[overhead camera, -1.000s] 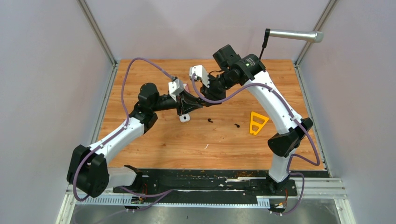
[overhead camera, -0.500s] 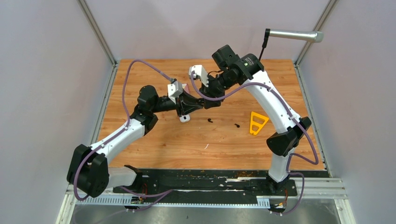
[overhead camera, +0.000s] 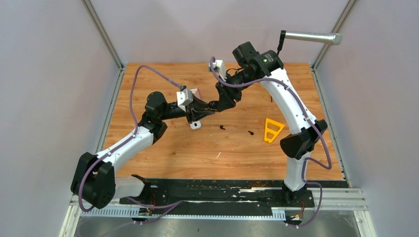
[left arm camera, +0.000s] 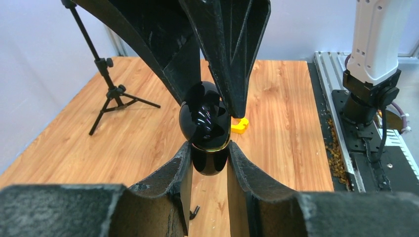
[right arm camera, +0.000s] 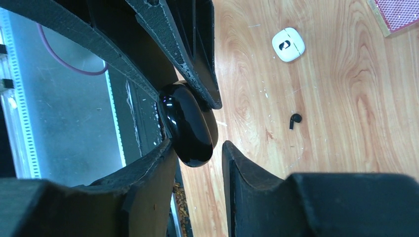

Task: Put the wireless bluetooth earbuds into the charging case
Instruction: Open the charging case.

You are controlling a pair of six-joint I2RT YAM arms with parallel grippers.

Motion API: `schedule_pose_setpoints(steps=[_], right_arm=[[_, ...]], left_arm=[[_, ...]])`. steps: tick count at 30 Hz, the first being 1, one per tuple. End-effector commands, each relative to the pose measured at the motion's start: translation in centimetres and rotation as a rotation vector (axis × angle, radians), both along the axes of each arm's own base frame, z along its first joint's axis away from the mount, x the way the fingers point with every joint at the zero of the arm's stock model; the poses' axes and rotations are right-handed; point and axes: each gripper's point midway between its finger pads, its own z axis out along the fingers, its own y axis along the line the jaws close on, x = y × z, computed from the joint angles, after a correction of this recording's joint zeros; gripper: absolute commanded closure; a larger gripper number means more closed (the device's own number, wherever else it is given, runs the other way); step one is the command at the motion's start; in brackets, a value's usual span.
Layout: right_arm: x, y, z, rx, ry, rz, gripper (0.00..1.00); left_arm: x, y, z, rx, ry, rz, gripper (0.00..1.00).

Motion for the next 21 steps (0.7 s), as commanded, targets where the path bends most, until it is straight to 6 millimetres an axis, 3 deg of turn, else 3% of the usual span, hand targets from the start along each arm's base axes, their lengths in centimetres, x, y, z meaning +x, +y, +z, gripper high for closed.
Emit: schedule_pose_setpoints(steps=[1,17,21], right_arm=[[1.1,0.3,1.7,0.069,-0.003,-0.035,0.61],[0.7,0.8,4.1,0.208,0.100,-0.032,0.60],[0.5,0.6,6.6,0.276,0.062,-0.026,0.41]], left_arm=[[-1.1,-0.4,1.0,-0.019,-0.074,-0.058,1.00],[-0.4,-0.4,0.2,-0.020,-0.029,-0.020,1.00],[0.3,-0.2,0.0,-0.041,0.020,0.036,1.00]])
